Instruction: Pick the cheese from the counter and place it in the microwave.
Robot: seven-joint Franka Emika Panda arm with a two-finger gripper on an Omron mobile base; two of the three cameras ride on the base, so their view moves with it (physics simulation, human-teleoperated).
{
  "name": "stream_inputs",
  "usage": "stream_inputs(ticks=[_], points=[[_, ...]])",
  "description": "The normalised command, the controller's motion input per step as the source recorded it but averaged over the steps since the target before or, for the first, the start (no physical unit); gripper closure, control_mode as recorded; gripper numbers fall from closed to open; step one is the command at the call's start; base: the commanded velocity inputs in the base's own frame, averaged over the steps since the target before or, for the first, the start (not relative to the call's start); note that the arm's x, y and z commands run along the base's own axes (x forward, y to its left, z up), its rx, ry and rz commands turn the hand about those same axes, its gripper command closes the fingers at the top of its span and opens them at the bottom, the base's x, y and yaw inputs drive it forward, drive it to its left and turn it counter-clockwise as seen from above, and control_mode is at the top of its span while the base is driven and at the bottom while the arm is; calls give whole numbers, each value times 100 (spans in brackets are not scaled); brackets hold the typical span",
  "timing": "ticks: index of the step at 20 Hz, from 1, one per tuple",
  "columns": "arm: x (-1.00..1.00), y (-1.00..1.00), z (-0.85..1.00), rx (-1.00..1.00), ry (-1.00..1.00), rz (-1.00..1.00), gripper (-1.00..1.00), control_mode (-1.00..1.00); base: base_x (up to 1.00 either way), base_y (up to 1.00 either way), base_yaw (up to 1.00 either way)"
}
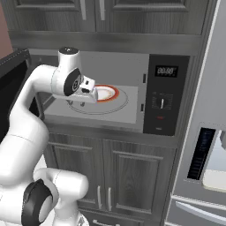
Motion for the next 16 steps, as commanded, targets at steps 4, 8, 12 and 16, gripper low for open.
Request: stream_inputs(ticks=[4,8,12,16], points=[[-12,0,-2,0,0,0,-100,-100,0,0,0],[-38,0,0,0,-16,1,-100,-100,0,0,0],[-57,-11,0,0,-27,2,-100,-100,0,0,0],[-55,-14,0,0,-29,2,-100,-100,0,0,0]])
